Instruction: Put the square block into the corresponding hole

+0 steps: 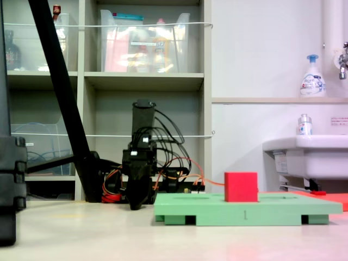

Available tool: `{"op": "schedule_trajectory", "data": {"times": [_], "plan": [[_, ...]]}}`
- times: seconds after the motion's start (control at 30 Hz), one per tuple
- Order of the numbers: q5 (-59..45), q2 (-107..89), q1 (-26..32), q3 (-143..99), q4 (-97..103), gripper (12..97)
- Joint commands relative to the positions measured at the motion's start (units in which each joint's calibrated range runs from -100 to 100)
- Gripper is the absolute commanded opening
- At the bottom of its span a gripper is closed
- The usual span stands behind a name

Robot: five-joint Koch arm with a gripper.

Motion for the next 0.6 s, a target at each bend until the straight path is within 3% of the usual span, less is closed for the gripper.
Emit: {"op": "schedule_trajectory", "data": {"times": [0.0,0.57], "plan": [[-0.3,-0.5,0.3,-1.0,-5.0,48.9],[-0.3,-0.5,0.2,-1.0,-7.7,48.6]]}}
